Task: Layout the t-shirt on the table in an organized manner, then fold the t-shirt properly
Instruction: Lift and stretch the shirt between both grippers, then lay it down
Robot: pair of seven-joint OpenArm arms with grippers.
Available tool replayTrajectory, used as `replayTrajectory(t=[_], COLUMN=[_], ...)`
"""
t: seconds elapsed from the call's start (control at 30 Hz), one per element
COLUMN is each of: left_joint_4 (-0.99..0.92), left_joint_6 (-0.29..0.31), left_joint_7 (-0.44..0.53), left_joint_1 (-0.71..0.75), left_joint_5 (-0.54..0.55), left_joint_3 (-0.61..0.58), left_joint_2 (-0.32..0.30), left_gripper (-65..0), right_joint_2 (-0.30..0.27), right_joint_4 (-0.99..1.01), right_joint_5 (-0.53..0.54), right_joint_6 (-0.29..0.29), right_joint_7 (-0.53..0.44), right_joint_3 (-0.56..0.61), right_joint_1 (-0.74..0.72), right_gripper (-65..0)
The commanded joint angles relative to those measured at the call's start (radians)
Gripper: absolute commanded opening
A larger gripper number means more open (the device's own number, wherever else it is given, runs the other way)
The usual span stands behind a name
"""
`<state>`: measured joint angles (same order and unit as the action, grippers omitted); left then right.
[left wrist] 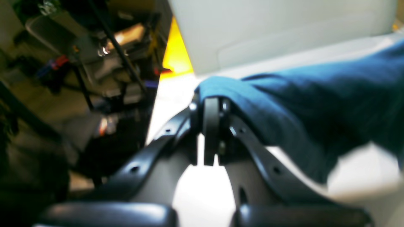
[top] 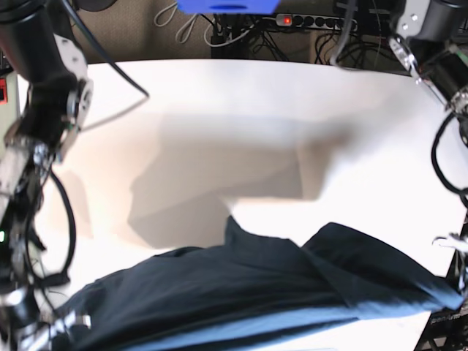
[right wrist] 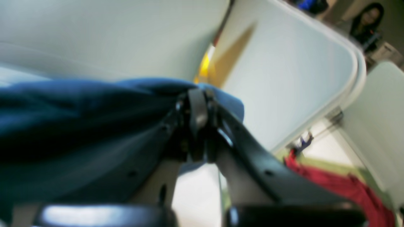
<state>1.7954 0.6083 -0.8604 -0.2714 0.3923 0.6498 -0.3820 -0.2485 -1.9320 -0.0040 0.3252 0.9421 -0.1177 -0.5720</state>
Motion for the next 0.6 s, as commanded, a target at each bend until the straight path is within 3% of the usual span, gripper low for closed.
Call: replayTrajectory(t=[0.0,0.37,0.57], left_joint_4=[-0.007,-0.128,-0.124], left_joint_6=[-0.006,-0.006,-0.004], left_joint_7=[0.023,0.017,0.017], left_joint_1=[-0.002,0.28,0.424], left_joint_5=[0.007,0.007,0.007], left_joint_3=[0.003,-0.015,-0.069], left_joint_2=[-0.016,-0.013,-0.012], left_gripper=[-64.8,-64.7,-64.6], right_joint_2=[-0.002,0.001,0.015], right_joint_4=[-0.017,-0.079,-0.077], right_joint_5=[0.006,0.009,0.009], right_joint_6=[-0.007,-0.004,0.14], right_joint_7=[-0.024,-0.127,-0.133], right_joint_3=[0.002,0.002,0.003], right_joint_1=[0.022,0.519,0.703], right_gripper=[-65.0,-65.0,-64.8])
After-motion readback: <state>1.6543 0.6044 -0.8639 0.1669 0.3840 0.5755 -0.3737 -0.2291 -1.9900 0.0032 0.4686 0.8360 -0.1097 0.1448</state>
